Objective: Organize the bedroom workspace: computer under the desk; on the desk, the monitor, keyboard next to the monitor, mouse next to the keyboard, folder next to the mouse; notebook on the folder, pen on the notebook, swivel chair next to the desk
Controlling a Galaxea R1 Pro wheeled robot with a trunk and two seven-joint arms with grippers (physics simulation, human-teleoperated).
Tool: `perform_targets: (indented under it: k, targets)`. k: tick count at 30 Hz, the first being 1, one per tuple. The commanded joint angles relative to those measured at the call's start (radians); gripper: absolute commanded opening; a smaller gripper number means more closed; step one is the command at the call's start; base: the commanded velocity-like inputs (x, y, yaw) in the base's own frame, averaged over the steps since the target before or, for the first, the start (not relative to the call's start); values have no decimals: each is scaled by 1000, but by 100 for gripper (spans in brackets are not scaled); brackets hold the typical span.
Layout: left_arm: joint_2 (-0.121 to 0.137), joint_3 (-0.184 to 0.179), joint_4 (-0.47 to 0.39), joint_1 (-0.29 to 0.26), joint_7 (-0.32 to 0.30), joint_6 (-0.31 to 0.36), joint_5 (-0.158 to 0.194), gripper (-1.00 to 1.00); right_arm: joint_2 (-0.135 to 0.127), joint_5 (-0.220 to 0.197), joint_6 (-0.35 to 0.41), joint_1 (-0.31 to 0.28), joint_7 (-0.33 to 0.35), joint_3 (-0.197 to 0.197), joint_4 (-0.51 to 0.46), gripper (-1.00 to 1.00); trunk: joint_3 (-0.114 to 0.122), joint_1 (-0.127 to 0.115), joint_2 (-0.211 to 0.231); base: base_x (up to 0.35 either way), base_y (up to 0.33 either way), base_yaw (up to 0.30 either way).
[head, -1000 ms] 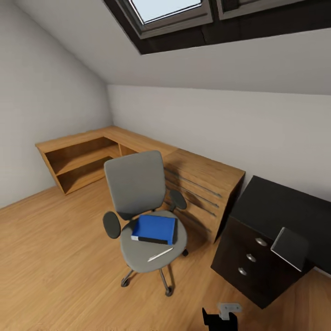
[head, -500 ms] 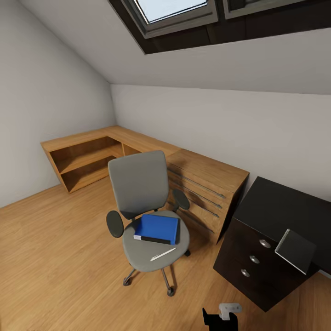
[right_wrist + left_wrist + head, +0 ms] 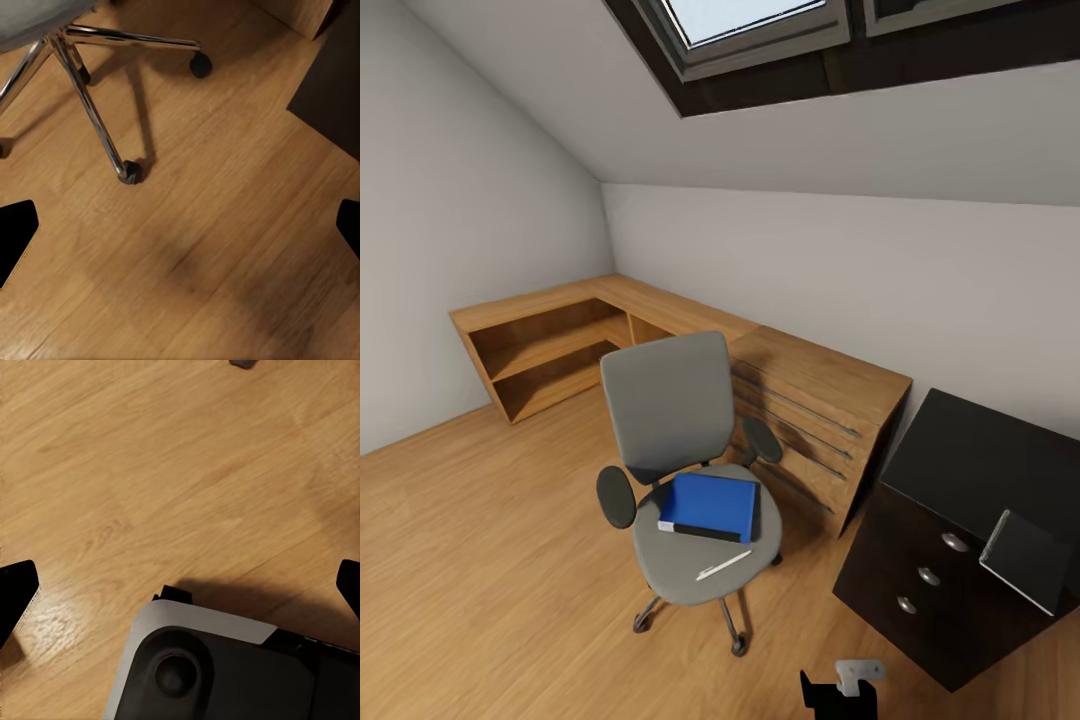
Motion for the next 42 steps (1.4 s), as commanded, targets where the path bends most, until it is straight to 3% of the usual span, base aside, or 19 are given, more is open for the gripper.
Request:
perform_targets:
  k: [1, 42]
  targets:
    - [1, -7, 1, -1, -3, -3, 11, 100, 0, 8, -3, -1, 3, -9, 1, 100, -1, 0, -1, 163, 130, 0]
    - [0, -9, 1, -1, -3, -3, 11, 100, 0, 3, -17, -1, 2, -10, 0, 100, -20, 0, -1, 50, 41, 58]
